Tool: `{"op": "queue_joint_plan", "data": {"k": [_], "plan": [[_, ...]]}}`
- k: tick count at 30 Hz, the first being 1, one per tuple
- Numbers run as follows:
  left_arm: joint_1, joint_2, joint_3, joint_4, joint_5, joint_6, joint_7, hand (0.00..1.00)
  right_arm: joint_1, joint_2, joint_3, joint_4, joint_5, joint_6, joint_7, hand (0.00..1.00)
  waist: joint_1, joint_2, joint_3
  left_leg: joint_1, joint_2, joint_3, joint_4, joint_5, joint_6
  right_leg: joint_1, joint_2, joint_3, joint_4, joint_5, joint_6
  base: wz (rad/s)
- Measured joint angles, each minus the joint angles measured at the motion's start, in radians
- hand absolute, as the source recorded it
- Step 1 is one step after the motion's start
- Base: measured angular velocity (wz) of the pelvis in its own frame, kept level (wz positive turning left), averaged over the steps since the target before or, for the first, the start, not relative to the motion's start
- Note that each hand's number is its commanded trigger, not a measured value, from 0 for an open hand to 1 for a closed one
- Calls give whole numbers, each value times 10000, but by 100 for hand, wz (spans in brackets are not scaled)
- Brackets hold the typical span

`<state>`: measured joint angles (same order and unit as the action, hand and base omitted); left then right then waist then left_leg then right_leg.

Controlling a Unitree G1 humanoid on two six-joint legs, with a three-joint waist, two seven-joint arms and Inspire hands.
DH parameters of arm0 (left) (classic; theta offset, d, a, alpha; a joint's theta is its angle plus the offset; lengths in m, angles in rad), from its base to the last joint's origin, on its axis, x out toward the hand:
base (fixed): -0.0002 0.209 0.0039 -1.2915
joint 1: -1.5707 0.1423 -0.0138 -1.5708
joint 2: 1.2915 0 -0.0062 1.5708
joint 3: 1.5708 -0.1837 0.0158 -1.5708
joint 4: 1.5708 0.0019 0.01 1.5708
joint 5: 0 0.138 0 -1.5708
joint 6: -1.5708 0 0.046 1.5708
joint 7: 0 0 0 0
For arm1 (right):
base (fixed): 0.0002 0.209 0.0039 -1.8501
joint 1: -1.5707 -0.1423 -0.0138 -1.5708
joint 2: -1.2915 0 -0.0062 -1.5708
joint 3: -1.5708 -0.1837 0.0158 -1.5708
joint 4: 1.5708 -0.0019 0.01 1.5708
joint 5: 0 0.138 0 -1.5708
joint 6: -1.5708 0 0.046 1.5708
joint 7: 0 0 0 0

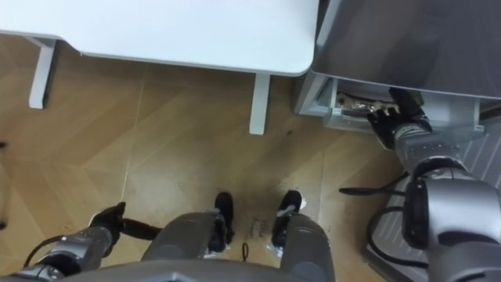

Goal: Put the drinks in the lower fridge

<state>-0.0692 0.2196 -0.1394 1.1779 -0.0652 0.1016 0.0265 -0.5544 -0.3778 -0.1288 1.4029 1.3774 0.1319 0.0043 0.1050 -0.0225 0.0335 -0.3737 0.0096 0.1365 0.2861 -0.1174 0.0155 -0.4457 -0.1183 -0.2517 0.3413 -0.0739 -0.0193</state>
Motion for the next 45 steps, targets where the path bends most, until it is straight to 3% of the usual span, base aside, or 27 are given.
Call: {"op": "queue_joint_plan", "data": {"k": [4, 7, 10, 15, 24, 29, 36, 45], "plan": [[39, -15, 208, -8, -87, -86, 8, 0, 561, 1, -13, -52, 70, -97, 183, 0, -16, -24, -15, 559, 18, -44, -209, -4, 0, 657, 90, -35, -355, 19, 64, 0], [230, -36, 280, -154, -84, -203, 81, 0, 1235, 147, -8, -522, 81, -128, 336, 0, -167, -135, -151, 1082, 37, -27, -538, -7, 2, 1202, 184, -23, -743, 110, 110, -4], [335, -143, 274, -208, -100, -204, 145, 0, 1770, 393, -8, -871, 126, -341, 607, 0, -392, -143, -233, 1576, 57, -21, -788, -9, 4, 1810, 305, -15, -1238, 258, 174, -5], [424, -163, 276, -378, -73, -230, 216, 0, 2522, 640, -10, -985, 309, -463, 825, 0, -458, -106, -310, 2263, 46, 20, -1111, -12, 6, 2417, 371, 50, -1546, 303, 218, -6], [732, -260, 616, -591, 181, -259, 486, 0, 3757, 1200, 3, -1678, 278, -562, 792, 0, -494, 44, -334, 3188, 112, 123, -1405, -155, -58, 3287, 523, 192, -1785, 196, 273, -6], [1245, -277, 728, -1018, 364, -292, 451, 0, 4168, 1199, -33, -2201, 323, -684, 639, 0, -743, 152, -309, 3523, 114, 97, -1408, -281, -57, 3667, 537, 173, -1853, 79, 338, 1], [1935, -331, 1689, -1061, 159, -272, 543, 0, 4927, 1203, -93, -2516, 310, -683, 389, 0, -760, 181, -302, 4035, 131, 38, -1423, -537, -57, 4200, 566, 184, -1908, -115, 436, -1], [2210, -458, 2189, -1078, 156, -184, 576, 0, 5115, 1266, -539, -2199, 273, -651, 334, 0, -865, 167, -304, 4542, 132, -100, -1423, -757, -65, 4795, 566, 29, -1929, -386, 528, 6]]}}
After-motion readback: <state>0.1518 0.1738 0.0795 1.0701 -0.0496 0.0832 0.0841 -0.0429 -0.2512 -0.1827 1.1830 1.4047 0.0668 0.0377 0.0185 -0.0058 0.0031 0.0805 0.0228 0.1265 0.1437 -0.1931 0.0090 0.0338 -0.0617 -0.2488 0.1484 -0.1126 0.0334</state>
